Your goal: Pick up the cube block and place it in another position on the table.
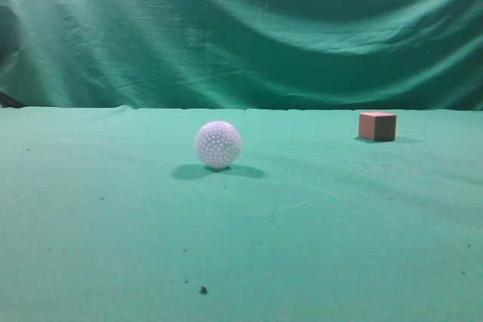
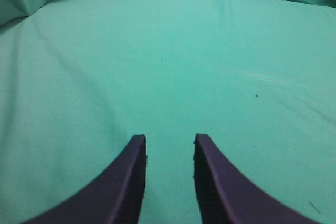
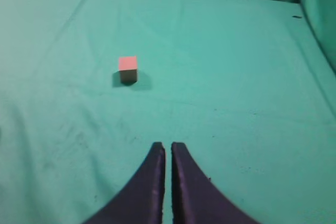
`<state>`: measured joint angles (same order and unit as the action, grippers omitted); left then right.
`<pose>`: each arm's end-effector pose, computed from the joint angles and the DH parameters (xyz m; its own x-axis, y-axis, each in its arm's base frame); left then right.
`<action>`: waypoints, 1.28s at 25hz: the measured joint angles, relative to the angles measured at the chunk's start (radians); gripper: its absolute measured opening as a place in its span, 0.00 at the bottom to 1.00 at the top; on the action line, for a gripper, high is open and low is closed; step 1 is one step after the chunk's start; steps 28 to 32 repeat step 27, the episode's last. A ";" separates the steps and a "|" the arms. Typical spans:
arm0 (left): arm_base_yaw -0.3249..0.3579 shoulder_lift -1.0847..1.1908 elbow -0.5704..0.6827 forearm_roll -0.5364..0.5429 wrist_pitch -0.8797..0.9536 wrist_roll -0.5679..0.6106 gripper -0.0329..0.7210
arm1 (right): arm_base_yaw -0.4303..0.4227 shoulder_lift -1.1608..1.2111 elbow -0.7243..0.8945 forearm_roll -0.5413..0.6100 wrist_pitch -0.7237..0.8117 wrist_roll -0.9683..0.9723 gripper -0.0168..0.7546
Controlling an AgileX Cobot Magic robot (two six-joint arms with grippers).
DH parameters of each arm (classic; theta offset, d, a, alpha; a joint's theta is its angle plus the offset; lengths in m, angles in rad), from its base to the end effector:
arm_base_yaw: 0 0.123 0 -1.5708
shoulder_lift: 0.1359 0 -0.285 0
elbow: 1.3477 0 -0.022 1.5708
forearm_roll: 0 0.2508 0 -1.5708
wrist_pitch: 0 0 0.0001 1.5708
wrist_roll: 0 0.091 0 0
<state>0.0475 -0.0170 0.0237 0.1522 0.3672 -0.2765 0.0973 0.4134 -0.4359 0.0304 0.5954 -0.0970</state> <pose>0.0522 0.0075 0.1734 -0.2629 -0.1464 -0.9537 -0.1360 0.9842 -0.1135 0.0837 0.0097 0.2786 -0.4552 -0.1165 -0.8827 -0.1452 0.9878 -0.0555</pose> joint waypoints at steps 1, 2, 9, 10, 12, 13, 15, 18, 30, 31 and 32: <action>0.000 0.000 0.000 0.000 0.000 0.000 0.39 | -0.020 -0.039 0.047 0.006 -0.040 0.000 0.02; 0.000 0.000 0.000 0.000 0.000 0.000 0.39 | -0.041 -0.073 0.102 0.017 -0.089 0.000 0.02; 0.000 0.000 0.000 0.000 0.000 0.000 0.39 | -0.160 -0.354 0.393 0.112 -0.236 0.000 0.02; 0.000 0.000 0.000 0.000 0.000 0.000 0.39 | -0.167 -0.387 0.431 0.116 -0.242 -0.002 0.02; 0.000 0.000 0.000 0.000 0.000 0.000 0.39 | -0.170 -0.418 0.460 0.123 -0.242 -0.002 0.02; 0.000 0.000 0.000 0.000 0.000 0.000 0.39 | -0.172 -0.421 0.460 0.123 -0.229 -0.002 0.02; 0.000 0.000 0.000 0.000 0.000 0.000 0.39 | -0.172 -0.423 0.460 0.124 -0.202 -0.002 0.02; 0.000 0.000 0.000 0.000 0.000 0.000 0.39 | -0.172 -0.423 0.460 0.124 -0.196 -0.002 0.02; 0.000 0.000 0.000 0.000 0.000 0.000 0.39 | -0.172 -0.423 0.460 0.128 -0.196 -0.002 0.02; 0.000 0.000 0.000 0.000 0.000 0.000 0.39 | -0.172 -0.423 0.460 0.128 -0.196 -0.002 0.02; 0.000 0.000 0.000 0.000 0.000 0.000 0.39 | -0.172 -0.423 0.460 0.128 -0.196 -0.002 0.02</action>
